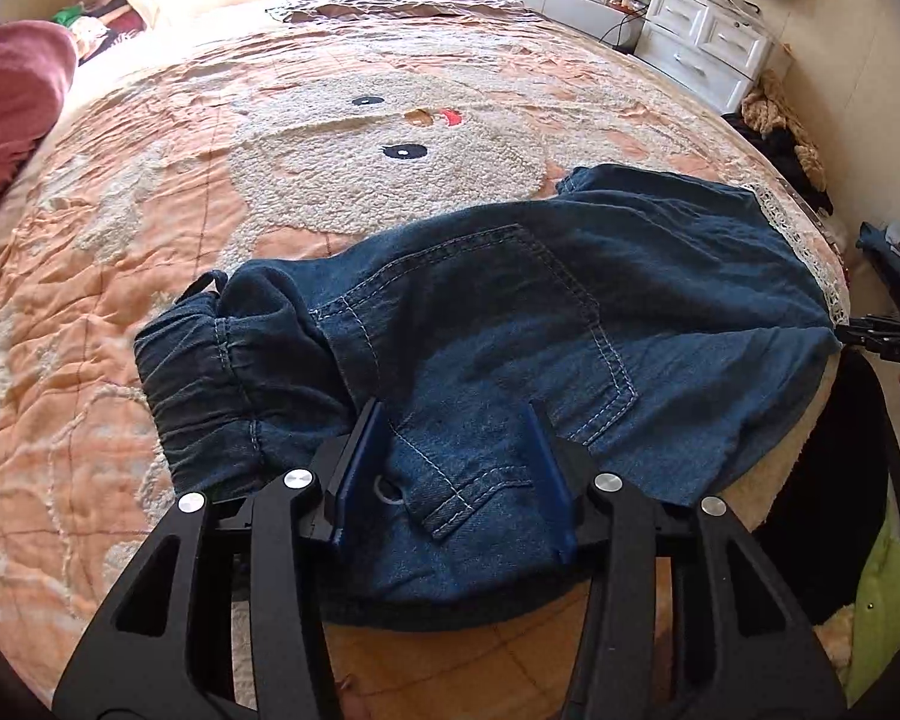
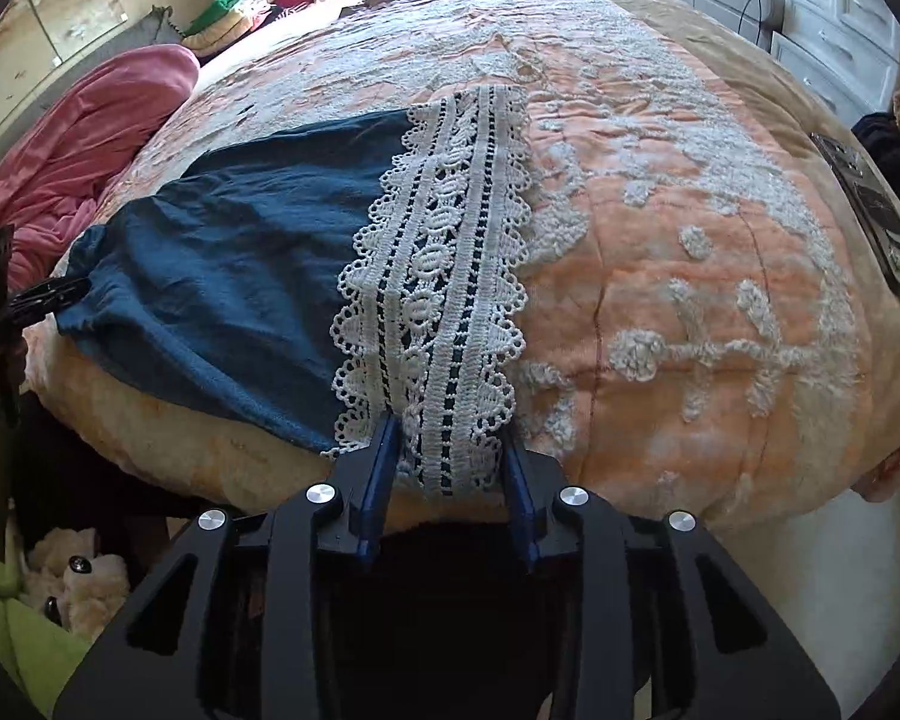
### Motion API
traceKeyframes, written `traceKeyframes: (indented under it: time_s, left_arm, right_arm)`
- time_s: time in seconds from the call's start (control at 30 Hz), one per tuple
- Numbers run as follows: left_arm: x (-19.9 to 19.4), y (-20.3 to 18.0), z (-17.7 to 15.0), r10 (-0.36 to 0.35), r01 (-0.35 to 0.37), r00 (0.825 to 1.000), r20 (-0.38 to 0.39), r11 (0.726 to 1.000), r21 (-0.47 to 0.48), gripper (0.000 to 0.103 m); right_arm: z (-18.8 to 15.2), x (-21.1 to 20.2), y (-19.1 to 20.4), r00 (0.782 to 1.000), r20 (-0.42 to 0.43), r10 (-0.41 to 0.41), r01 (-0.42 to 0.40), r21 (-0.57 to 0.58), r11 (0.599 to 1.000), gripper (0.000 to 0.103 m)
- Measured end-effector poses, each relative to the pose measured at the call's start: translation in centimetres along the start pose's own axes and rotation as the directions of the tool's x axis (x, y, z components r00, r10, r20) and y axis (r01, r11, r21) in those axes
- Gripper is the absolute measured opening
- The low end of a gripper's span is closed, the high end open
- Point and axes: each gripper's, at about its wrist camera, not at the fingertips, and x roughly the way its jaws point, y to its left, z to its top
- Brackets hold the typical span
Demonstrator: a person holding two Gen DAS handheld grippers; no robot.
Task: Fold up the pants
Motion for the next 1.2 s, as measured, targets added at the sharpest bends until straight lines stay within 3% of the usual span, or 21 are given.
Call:
traceKeyframes:
  time_s: [0.07, 0.13, 0.2, 0.27, 0.37, 0.47, 0.5, 0.6, 0.73, 0.77, 0.8, 0.83, 0.97, 1.07, 1.2]
  left_arm:
    - [-0.6, -0.2, 0.2, 0.0, 0.0, 1.0, 0.002, 1.0, 0.006, 0.04]
    - [-2.1, -0.3, 0.5, -0.015, 0.015, 1.0, 0.025, 1.0, 0.008, 0.04]
    - [-3.9, -0.5, 1.2, -0.025, 0.024, 0.996, 0.083, 1.0, 0.013, 0.046]
    - [-5.1, -0.5, 2.2, -0.021, 0.02, 0.992, 0.128, 1.0, 0.012, 0.048]
    - [-4.8, -0.7, 4.0, -0.002, 0.0, 0.99, 0.143, 1.0, 0.02, 0.048]
    - [-3.0, -0.6, 5.5, -0.006, 0.001, 0.993, 0.116, 0.999, 0.04, 0.05]
    - [-2.0, -0.6, 5.5, 0.032, -0.038, 0.995, 0.09, 0.997, 0.061, 0.05]
    - [0.2, -0.5, 4.3, 0.094, -0.094, 0.996, 0.001, 0.99, 0.101, 0.05]
    - [0.2, 0.1, 0.8, 0.063, -0.061, 0.998, -0.028, 0.995, 0.084, 0.05]
    - [-0.1, 0.2, 0.1, 0.051, -0.05, 0.998, -0.019, 0.996, 0.075, 0.05]
    - [-0.4, 0.4, -0.3, 0.039, -0.038, 0.999, -0.009, 0.998, 0.059, 0.05]
    - [-0.6, 0.5, -0.6, 0.031, -0.031, 1.0, -0.003, 0.998, 0.047, 0.05]
    - [-1.1, 0.5, -0.9, 0.021, -0.022, 1.0, 0.012, 0.999, 0.033, 0.05]
    - [-1.1, 0.5, -1.0, 0.017, -0.017, 1.0, 0.015, 0.999, 0.028, 0.05]
    - [-0.9, 0.7, -0.9, 0.011, -0.012, 1.0, 0.015, 1.0, 0.022, 0.05]
  right_arm:
    - [0.7, -1.9, -0.3, 0.999, 0.043, 0.0, -0.001, 0.024, 1.0, 0.039]
    - [2.5, -4.9, 0.4, 0.99, 0.144, 0.0, -0.001, 0.002, 1.0, 0.041]
    - [5.4, -6.7, 2.4, 0.97, 0.231, 0.071, -0.06, -0.054, 0.997, 0.052]
    - [8.9, -6.2, 6.2, 0.958, 0.236, 0.161, -0.121, -0.174, 0.977, 0.058]
    - [13.9, -2.2, 13.1, 0.958, 0.161, 0.237, -0.167, -0.357, 0.919, 0.058]
    - [18.3, 3.4, 18.1, 0.964, 0.056, 0.26, -0.211, -0.433, 0.876, 0.057]
    - [19.5, 5.3, 19.3, 0.968, 0.026, 0.249, -0.211, -0.449, 0.868, 0.057]
    - [21.9, 10.5, 21.0, 0.974, -0.078, 0.213, -0.225, -0.457, 0.861, 0.057]
    - [22.2, 15.2, 21.7, 0.956, -0.219, 0.196, -0.275, -0.427, 0.862, 0.057]
    - [21.8, 15.9, 22.1, 0.95, -0.251, 0.185, -0.28, -0.427, 0.86, 0.038]
    - [21.4, 16.5, 22.4, 0.944, -0.281, 0.175, -0.287, -0.431, 0.856, 0.002]
    - [21.0, 16.7, 22.7, 0.943, -0.289, 0.165, -0.284, -0.44, 0.852, 0.001]
    - [21.1, 15.4, 23.4, 0.985, -0.138, 0.102, -0.157, -0.488, 0.859, 0.001]
    - [22.1, 16.7, 23.0, 0.989, -0.118, 0.091, -0.135, -0.447, 0.884, 0.001]
    - [21.3, 18.9, 23.1, 0.993, -0.11, 0.049, -0.097, -0.484, 0.87, 0.003]
